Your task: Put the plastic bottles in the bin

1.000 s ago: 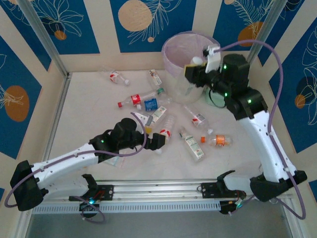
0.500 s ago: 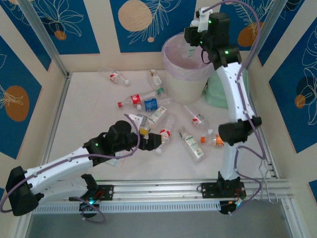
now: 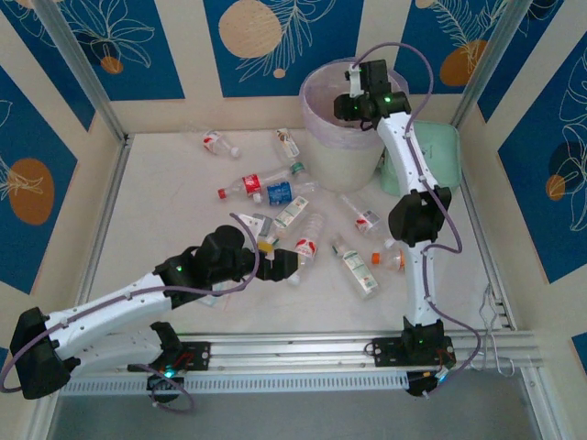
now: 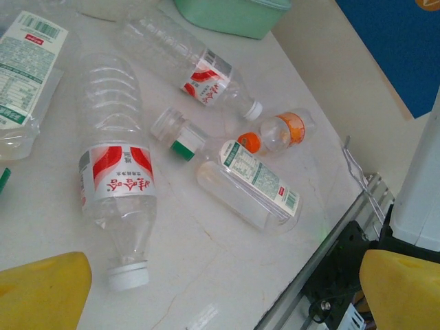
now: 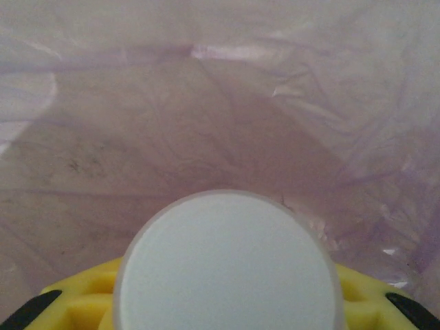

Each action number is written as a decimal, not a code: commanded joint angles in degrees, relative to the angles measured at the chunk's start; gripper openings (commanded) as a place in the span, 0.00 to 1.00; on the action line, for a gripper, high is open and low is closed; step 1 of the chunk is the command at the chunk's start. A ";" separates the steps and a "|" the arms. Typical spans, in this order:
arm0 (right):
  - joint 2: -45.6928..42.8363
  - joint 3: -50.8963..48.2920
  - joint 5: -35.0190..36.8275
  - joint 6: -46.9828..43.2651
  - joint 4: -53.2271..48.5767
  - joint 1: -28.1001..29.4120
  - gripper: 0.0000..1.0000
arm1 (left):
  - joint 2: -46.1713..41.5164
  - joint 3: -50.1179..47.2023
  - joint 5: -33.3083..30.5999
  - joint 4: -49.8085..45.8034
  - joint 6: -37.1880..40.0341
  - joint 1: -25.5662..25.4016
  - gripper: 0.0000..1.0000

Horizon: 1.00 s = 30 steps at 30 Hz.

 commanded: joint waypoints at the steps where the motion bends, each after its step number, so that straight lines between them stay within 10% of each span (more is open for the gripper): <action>1: 2.71 1.18 -2.34 -0.56 -0.97 -0.53 0.00 | -1.10 -0.10 -1.95 -1.19 0.14 -0.49 0.99; 6: 5.45 1.58 -8.28 -0.68 -4.97 -1.26 0.04 | 0.79 0.65 -1.55 -1.94 0.46 -0.48 0.99; 19: 3.72 0.01 -9.91 -0.72 -8.19 -1.71 0.97 | -0.37 -0.12 -0.53 -3.05 -0.16 -0.49 0.99; 30: -6.37 8.30 -9.79 -2.34 -10.13 -3.71 0.99 | -2.25 -0.11 -2.11 -7.48 -0.26 -0.56 0.99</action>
